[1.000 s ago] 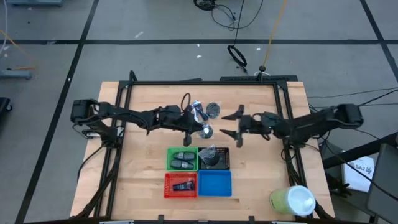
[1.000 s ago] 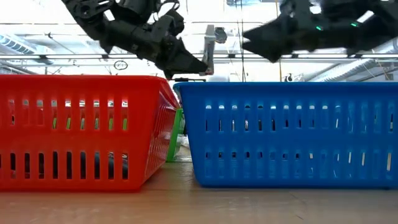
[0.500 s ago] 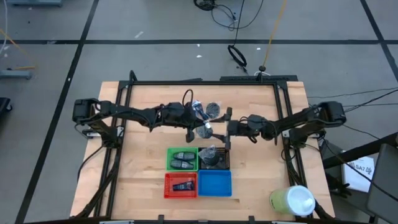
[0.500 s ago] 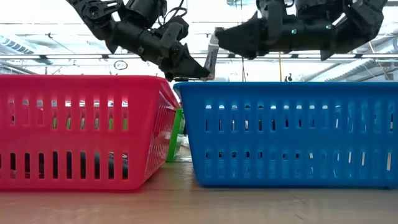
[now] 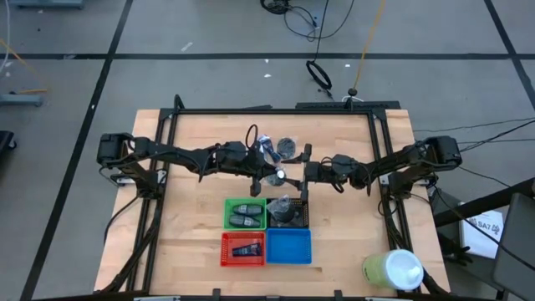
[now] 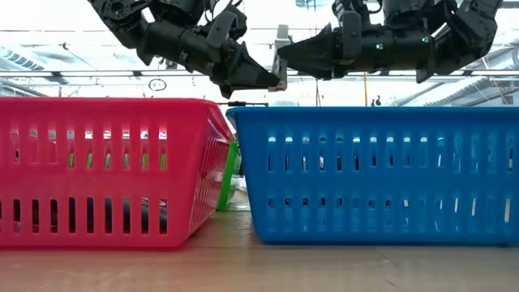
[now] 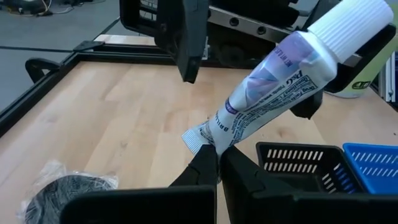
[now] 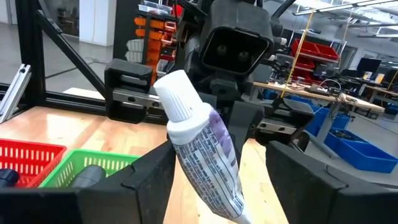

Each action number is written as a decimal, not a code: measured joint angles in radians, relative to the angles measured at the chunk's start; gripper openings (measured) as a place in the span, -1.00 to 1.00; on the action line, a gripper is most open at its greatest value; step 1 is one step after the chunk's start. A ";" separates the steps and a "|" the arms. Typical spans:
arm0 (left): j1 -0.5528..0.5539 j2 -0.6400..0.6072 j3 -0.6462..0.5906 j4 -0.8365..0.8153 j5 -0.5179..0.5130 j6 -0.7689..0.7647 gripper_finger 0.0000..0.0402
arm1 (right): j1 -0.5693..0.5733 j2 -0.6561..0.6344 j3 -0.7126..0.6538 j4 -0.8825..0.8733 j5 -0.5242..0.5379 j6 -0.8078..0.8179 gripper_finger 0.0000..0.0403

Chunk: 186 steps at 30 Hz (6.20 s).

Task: Pick & Place Travel size toiletries
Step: Put the bottom left white toothpaste into the blue bin, then put the top white toothpaste into the blue bin

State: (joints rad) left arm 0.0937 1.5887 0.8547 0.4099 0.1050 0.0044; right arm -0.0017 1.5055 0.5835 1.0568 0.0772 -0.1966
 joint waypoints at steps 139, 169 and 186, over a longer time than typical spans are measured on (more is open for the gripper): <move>0.279 0.100 -0.001 -0.376 -0.312 -0.110 0.33 | -0.039 -0.248 -0.027 -0.422 0.051 0.047 -0.39; 0.333 0.350 0.210 -0.496 -0.339 -0.082 0.33 | -0.038 -0.249 -0.076 -0.330 0.049 0.029 -0.09; 0.319 0.340 0.229 -0.637 -0.341 -0.067 -0.80 | -0.038 -0.249 -0.076 -0.359 0.050 0.035 -0.09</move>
State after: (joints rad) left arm 0.4125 1.9286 1.0836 -0.2270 -0.2358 -0.0623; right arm -0.0399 1.2568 0.5076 0.6973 0.1269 -0.1618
